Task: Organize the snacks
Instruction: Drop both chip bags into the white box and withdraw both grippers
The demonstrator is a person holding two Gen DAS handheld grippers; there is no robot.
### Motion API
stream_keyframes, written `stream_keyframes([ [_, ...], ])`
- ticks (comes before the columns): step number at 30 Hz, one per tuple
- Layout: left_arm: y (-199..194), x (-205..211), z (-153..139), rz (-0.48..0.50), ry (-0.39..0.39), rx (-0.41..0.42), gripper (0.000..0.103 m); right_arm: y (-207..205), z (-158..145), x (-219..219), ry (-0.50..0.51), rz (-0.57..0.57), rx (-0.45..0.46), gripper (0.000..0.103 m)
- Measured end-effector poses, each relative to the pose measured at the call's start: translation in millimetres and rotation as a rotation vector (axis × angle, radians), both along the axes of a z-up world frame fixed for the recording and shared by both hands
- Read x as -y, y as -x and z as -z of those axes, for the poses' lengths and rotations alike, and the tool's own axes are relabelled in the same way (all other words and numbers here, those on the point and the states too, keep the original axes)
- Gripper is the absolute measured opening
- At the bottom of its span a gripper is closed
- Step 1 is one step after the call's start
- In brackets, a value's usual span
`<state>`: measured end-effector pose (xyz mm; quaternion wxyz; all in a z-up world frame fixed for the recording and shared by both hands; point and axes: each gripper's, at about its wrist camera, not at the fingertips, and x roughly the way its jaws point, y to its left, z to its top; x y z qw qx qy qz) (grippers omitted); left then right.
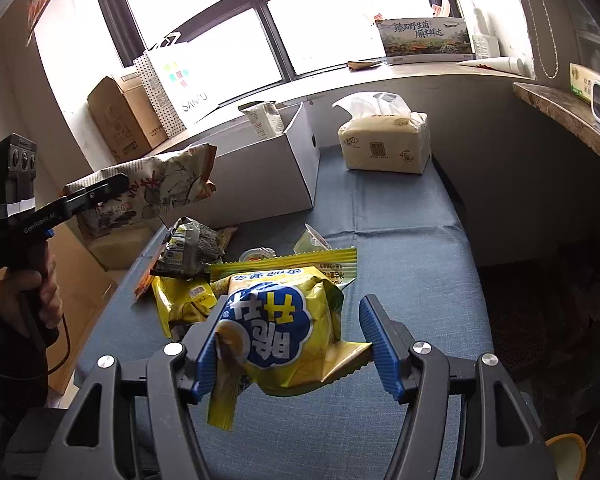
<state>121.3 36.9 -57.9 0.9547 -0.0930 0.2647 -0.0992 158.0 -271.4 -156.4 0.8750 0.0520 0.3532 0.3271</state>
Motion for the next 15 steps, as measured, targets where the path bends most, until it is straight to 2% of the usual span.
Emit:
stream_keyframes([
  [2,-3,-21,-5,-0.047,0.066,0.015,0.037,-7,-10,-13,-0.013,-0.021,0.021,0.068],
  [6,-18,-54,-23,-0.121,0.138,0.064,0.037,-27,-40,-45,-0.073,-0.064,0.064,0.068],
  [11,-52,-74,-45,-0.177,0.118,0.086,0.037,-69,-76,-89,-0.112,-0.076,0.122,0.068],
  [15,-89,-89,-48,-0.228,0.110,0.053,0.037,-115,-96,-119,-0.161,-0.048,0.102,0.068],
])
